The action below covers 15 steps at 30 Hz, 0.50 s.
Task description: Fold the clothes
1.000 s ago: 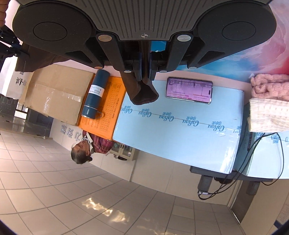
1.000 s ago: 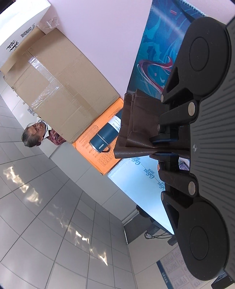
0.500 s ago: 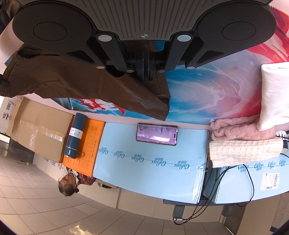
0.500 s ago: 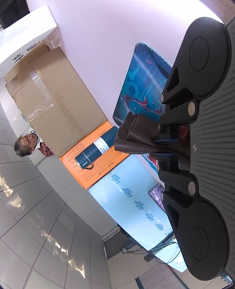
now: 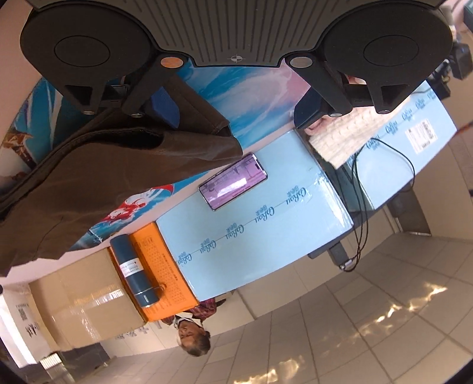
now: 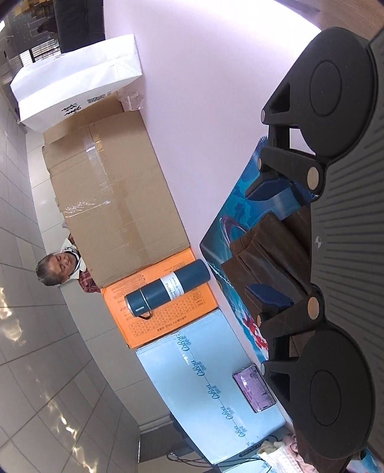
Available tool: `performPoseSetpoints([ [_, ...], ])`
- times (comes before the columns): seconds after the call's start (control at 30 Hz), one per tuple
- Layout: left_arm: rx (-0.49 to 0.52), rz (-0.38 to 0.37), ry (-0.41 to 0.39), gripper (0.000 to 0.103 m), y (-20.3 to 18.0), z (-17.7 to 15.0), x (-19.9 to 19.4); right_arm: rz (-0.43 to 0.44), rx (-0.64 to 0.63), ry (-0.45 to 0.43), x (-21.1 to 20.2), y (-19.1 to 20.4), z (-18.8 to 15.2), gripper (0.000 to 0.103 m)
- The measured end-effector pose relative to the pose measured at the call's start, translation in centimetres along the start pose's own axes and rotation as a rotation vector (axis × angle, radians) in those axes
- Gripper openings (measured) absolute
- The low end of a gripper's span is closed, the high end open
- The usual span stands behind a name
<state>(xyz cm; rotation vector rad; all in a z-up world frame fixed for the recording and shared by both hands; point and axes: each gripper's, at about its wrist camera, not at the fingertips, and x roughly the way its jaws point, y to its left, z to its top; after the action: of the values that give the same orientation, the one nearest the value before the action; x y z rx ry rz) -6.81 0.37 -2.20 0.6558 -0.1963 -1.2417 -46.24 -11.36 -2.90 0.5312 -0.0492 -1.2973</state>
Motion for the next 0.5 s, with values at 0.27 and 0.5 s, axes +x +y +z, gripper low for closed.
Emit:
performPoseSetpoints([
  [0.27,0.452,-0.062,-0.13,0.091,-3.7,0.8,1.0,0.157,-0.207,0.035,-1.1,2.3,0.1,0.085],
  [0.5,0.449,-0.142,-0.168,0.091,-5.2,1.7,3.1,0.273,-0.398,0.082,-3.4,4.8,-0.4,0.087],
])
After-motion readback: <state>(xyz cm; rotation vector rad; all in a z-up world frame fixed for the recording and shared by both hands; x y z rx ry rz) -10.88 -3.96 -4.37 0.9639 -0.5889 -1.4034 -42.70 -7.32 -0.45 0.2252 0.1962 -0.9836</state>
